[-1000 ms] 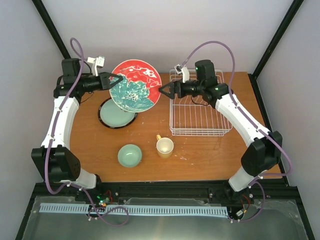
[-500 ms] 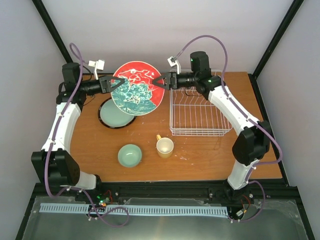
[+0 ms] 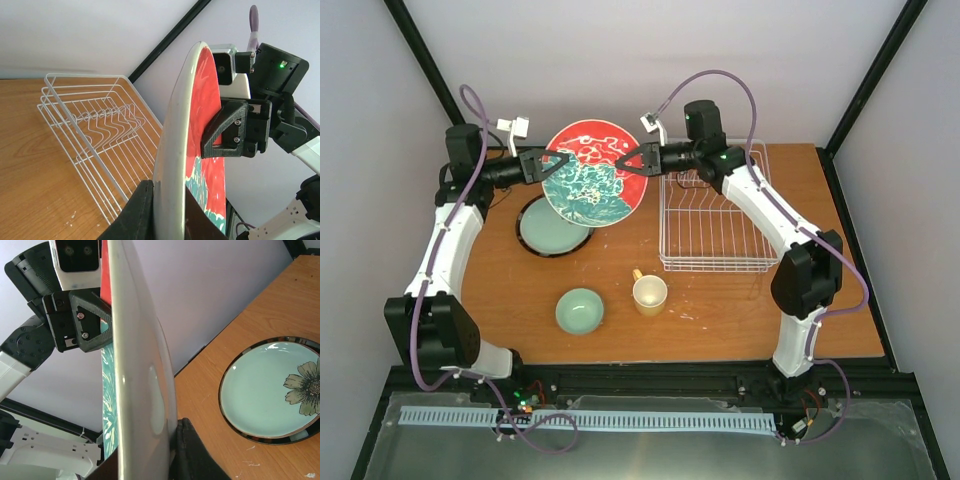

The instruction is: Load the mixed dishes into the dish rack

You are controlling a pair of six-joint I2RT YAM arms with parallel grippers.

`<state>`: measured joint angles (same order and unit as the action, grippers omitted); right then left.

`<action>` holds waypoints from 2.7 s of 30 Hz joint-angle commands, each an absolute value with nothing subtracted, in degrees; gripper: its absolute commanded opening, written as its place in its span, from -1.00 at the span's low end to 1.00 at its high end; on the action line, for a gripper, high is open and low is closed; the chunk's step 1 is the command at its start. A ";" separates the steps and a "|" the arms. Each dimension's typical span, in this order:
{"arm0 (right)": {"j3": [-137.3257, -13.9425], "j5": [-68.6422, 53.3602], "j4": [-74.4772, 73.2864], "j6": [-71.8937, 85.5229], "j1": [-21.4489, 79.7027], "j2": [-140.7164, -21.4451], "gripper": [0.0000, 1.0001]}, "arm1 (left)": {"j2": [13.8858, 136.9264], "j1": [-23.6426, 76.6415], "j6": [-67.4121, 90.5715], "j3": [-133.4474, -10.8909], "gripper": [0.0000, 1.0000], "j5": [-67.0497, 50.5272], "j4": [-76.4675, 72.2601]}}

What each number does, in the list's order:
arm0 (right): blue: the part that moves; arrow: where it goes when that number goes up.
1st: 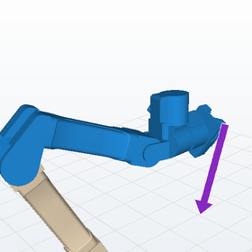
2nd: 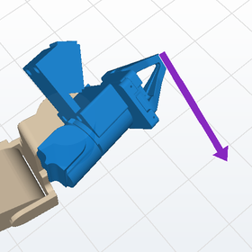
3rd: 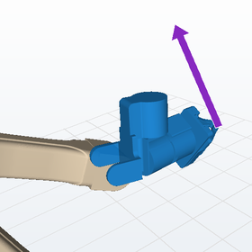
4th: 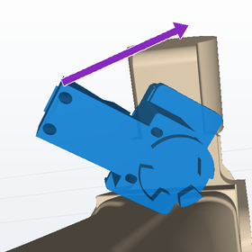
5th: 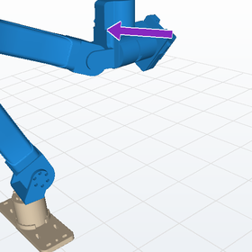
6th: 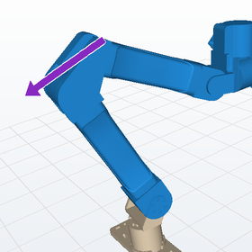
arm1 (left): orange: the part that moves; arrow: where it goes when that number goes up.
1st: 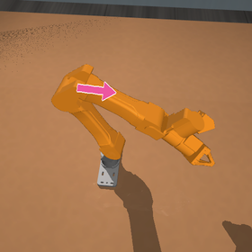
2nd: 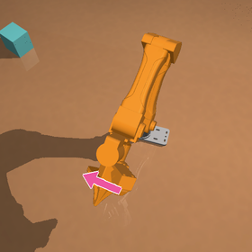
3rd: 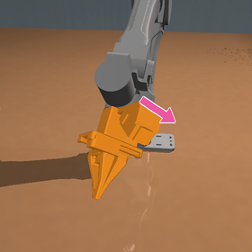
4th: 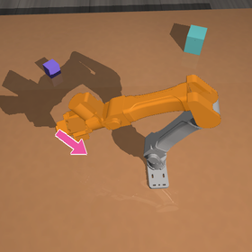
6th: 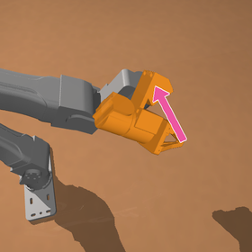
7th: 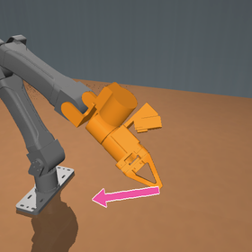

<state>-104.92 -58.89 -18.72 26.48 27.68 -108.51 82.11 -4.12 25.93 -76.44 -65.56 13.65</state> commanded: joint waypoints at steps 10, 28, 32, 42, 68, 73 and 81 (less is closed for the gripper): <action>-104.23 -52.43 -22.26 23.01 26.32 -103.80 -0.95 | 83.81 -4.31 19.01 -81.26 0.25 -63.78 18.33; -107.99 -15.72 -38.56 12.07 17.20 -93.83 -0.94 | 84.73 -4.64 10.56 -84.02 0.99 -34.31 27.28; -109.44 -0.56 -44.73 6.97 15.22 -91.63 -0.94 | 85.06 -4.66 8.51 -83.15 1.00 -31.95 28.74; -112.23 22.88 -50.34 0.31 12.37 -92.10 -0.94 | 85.84 -4.66 7.60 -80.63 0.99 -31.05 28.85; -106.99 21.68 -47.20 -2.81 7.26 -100.29 -0.94 | 86.90 -4.66 6.07 -79.19 0.99 -27.80 30.50; -107.15 20.92 -46.80 -2.22 5.87 -101.69 -0.94 | 87.41 -4.66 5.89 -79.32 0.99 -27.28 30.61; -110.05 17.69 -47.19 -0.52 4.50 -105.79 -0.94 | 89.02 -4.66 5.50 -80.86 0.99 -26.34 31.18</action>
